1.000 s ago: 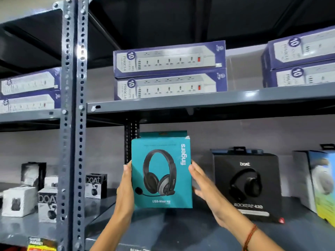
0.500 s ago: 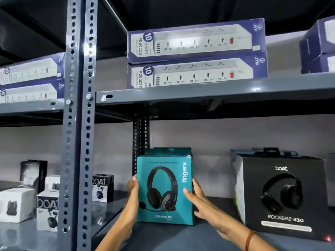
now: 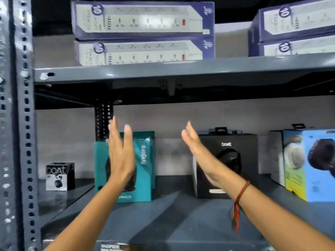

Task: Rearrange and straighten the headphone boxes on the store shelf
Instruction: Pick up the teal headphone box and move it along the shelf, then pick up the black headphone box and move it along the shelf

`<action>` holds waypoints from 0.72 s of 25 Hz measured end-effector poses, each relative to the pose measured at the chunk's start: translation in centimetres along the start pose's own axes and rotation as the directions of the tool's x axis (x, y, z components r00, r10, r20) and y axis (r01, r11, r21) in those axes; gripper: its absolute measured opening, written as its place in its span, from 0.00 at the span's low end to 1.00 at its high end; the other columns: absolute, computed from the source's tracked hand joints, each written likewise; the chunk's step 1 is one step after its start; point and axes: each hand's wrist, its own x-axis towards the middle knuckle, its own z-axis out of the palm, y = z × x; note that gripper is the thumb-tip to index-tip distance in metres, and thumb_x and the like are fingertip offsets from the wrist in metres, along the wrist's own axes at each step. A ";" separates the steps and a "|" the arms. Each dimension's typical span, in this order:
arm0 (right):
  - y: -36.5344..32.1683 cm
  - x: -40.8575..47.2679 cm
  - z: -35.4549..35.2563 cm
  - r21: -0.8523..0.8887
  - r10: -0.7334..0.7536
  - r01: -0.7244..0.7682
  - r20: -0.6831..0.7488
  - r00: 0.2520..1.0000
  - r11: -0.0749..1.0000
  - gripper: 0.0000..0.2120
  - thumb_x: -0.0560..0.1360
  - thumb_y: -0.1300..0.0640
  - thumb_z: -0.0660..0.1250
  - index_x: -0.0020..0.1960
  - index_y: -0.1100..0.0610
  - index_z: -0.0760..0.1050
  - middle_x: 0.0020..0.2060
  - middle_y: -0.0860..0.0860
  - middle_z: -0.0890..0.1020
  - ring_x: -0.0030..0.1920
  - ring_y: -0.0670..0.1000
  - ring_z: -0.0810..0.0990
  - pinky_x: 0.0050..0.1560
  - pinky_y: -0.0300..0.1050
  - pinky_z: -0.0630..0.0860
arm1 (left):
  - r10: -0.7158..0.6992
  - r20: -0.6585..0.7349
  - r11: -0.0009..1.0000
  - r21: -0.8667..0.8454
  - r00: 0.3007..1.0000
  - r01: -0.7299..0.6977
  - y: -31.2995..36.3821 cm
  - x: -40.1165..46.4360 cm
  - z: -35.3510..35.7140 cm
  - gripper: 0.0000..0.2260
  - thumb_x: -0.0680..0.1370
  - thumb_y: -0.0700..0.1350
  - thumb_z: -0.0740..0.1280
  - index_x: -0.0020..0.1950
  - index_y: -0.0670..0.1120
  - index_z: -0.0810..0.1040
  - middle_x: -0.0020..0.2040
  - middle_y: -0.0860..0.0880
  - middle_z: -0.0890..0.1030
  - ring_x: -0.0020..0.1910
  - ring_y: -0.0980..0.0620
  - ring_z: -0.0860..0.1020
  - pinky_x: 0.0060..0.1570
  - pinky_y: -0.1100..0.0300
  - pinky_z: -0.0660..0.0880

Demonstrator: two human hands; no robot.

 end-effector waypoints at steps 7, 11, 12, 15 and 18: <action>-0.4 -3.3 -12.7 0.025 0.068 -0.063 -0.376 0.924 0.998 0.36 0.77 0.34 0.53 0.79 0.44 0.44 0.79 0.41 0.46 0.78 0.43 0.46 0.76 0.52 0.45 | -0.302 0.318 0.935 -0.086 0.899 0.344 3.9 -4.7 13.9 0.30 0.85 0.63 0.49 0.85 0.52 0.51 0.86 0.51 0.56 0.84 0.49 0.56 0.81 0.48 0.53; 4.7 -5.6 -16.6 0.024 0.254 -0.277 -0.480 0.840 0.960 0.39 0.76 0.33 0.54 0.79 0.45 0.40 0.80 0.44 0.43 0.79 0.47 0.44 0.76 0.54 0.45 | -0.557 0.400 0.792 -0.008 0.728 0.610 -0.2 -8.0 16.6 0.36 0.82 0.68 0.51 0.86 0.53 0.50 0.85 0.53 0.55 0.84 0.48 0.55 0.81 0.47 0.51; 5.9 -6.2 -17.1 0.032 0.304 -0.326 -0.454 0.837 0.945 0.39 0.75 0.32 0.53 0.79 0.45 0.41 0.80 0.44 0.44 0.79 0.47 0.45 0.76 0.55 0.45 | -0.610 0.411 0.749 0.021 0.677 0.662 -1.4 -8.6 16.7 0.41 0.76 0.73 0.52 0.85 0.55 0.54 0.85 0.53 0.58 0.83 0.47 0.58 0.81 0.46 0.54; 8.4 -7.7 -17.7 -0.119 0.298 -0.363 -0.372 0.879 0.924 0.37 0.75 0.31 0.51 0.79 0.47 0.51 0.79 0.43 0.54 0.78 0.46 0.52 0.74 0.48 0.49 | -0.649 0.430 0.723 0.090 0.628 0.685 -5.6 -9.7 17.5 0.51 0.63 0.80 0.52 0.82 0.58 0.62 0.83 0.53 0.65 0.81 0.49 0.65 0.80 0.45 0.58; 8.5 -8.0 -17.4 -0.159 0.276 -0.347 -0.352 0.894 0.924 0.36 0.74 0.30 0.52 0.76 0.48 0.62 0.76 0.47 0.65 0.75 0.49 0.62 0.74 0.48 0.57 | -0.651 0.378 0.750 0.188 0.658 0.634 -4.0 -10.5 17.1 0.42 0.72 0.77 0.49 0.81 0.57 0.66 0.82 0.50 0.67 0.80 0.46 0.65 0.80 0.43 0.60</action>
